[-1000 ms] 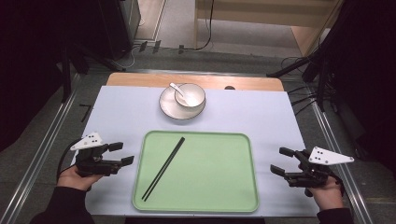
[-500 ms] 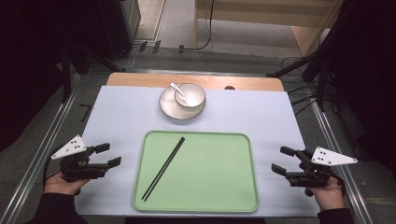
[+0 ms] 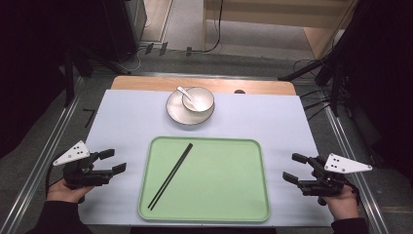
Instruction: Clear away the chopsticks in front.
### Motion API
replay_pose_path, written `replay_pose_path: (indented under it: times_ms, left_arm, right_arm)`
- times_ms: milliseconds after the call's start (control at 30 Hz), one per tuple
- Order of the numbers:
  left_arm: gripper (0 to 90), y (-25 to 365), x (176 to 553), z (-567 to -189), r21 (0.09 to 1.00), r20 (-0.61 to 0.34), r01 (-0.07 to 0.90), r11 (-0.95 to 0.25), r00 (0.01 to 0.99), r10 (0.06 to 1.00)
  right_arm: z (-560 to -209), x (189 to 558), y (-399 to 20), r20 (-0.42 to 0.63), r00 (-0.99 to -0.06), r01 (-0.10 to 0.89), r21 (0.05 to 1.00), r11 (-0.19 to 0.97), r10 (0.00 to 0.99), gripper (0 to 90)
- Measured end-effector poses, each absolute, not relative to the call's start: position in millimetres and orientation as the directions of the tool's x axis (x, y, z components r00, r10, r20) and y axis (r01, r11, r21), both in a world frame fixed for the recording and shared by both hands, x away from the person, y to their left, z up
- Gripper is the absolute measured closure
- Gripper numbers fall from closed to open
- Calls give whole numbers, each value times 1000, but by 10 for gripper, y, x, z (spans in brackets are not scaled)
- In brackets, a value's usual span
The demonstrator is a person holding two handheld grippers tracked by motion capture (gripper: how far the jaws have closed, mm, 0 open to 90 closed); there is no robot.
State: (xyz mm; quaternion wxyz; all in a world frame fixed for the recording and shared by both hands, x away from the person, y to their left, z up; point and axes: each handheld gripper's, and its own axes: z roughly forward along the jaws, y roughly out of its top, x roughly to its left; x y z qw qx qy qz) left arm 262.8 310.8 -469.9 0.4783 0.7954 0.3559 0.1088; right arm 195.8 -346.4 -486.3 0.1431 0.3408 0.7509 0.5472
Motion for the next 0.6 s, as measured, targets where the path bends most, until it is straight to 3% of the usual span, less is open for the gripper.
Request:
replay_pose_path:
  times_ms: [600]
  left_arm:
    - [256,3104,2632,-4707,836,-168,465,-291,723,671]
  right_arm:
    - [-4870,1963,-3456,164,-726,371,911,180,668,219]
